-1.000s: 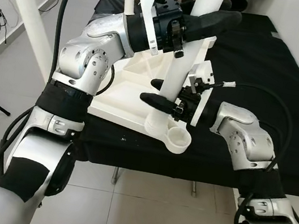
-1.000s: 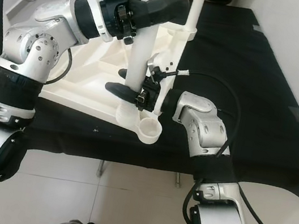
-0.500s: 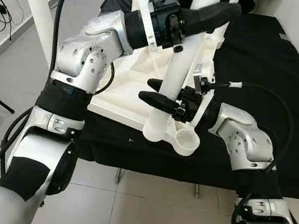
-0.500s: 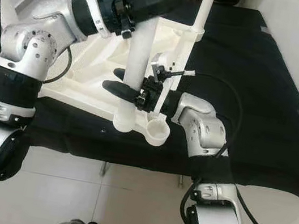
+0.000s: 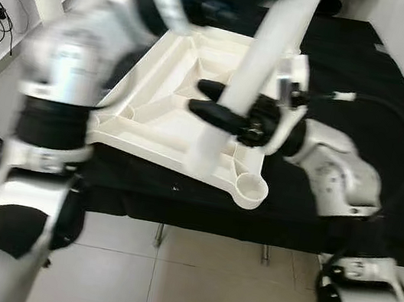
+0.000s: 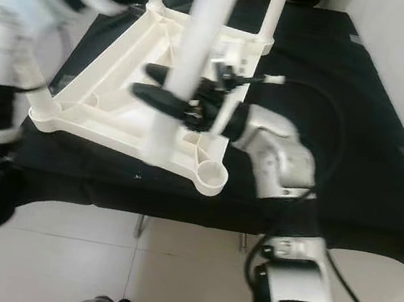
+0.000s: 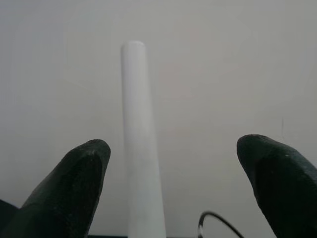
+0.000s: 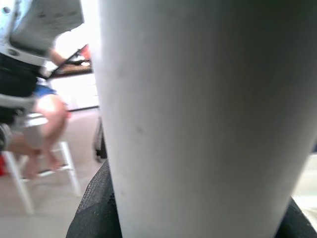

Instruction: Building children table

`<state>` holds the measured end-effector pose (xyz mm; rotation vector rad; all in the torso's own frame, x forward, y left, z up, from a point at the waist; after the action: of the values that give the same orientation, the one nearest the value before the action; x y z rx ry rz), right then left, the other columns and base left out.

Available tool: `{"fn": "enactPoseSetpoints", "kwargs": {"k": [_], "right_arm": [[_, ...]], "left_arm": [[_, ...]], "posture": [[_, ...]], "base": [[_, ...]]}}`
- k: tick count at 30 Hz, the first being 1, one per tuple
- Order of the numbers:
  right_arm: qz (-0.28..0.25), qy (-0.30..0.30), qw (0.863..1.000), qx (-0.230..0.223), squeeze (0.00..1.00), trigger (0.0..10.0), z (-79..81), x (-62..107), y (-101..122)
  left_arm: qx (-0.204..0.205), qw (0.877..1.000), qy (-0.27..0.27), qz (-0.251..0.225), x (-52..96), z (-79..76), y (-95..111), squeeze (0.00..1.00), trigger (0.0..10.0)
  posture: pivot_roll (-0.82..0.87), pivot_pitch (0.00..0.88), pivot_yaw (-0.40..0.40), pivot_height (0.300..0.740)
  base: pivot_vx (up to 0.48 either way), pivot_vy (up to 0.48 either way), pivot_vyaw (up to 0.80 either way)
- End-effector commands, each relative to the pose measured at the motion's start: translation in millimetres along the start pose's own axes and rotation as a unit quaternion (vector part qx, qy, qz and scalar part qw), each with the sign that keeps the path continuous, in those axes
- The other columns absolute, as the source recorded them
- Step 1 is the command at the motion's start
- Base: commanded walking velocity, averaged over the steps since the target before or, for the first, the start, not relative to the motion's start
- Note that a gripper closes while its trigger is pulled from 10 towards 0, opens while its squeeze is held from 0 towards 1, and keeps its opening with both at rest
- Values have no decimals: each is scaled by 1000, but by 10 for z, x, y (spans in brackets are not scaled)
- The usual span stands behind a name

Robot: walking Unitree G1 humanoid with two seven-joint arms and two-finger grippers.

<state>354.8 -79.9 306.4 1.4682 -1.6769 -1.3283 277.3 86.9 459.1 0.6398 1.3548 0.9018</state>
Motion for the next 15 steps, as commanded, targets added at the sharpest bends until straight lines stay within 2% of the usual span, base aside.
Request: {"fn": "enactPoseSetpoints", "kwargs": {"k": [1,3,5,8,10,11,12,13,14,15], "right_arm": [[-2,8,1000,10,0,0,15,-12,18],[4,6,1000,12,0,0,1,8,-1],[6,4,1000,14,0,0,-7,10,-11],[34,-27,998,38,0,0,-150,48,-60],[34,-27,998,38,0,0,-150,48,-60],[42,-50,997,49,0,0,-250,105,-61],[42,-50,997,49,0,0,-250,105,-61],[48,-71,995,59,0,0,-330,165,-52],[48,-71,995,59,0,0,-330,165,-52],[54,-86,993,67,0,0,-392,222,-45]], "left_arm": [[-1,1000,3,10,51,-51,11,1000,10000],[-8,1000,18,16,145,-93,52,1000,10000],[-11,1000,22,18,171,-114,66,1000,10000],[2,999,34,24,251,-197,38,1000,10000],[2,999,34,24,251,-197,38,1000,10000],[29,998,37,47,345,-264,-97,1000,10000],[29,998,37,47,345,-264,-97,1000,10000],[52,995,49,76,469,-306,-299,1000,10000],[52,995,49,76,469,-306,-299,1000,10000],[81,990,63,99,590,-362,-480,1000,10000]], "posture": [[-22,157,-10,740],[-17,158,-13,740],[-17,158,-13,740],[-11,167,-18,740],[-11,167,-18,740],[-8,170,-21,740],[-8,170,-21,740],[-4,180,-22,740],[-4,180,-22,740],[-3,187,-23,740]], "base": [[0,0,0],[0,0,0],[0,0,0],[0,0,0],[0,0,0],[0,0,0],[0,0,0],[0,0,0],[0,0,0],[0,0,0]]}}
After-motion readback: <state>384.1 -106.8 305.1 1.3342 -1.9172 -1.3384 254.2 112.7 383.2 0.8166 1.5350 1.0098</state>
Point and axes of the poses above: a point about 5 cm out from each wrist's last joint towards the gripper, its own x axis pointing back from the gripper into the wrist, its own y axis along the axis of the wrist's last joint, z = x × y, the point moved 5 cm from there along -x, pointing out of the wrist towards the gripper, and after that the axes turned 14 degrees about x, right-handed, at the moved point
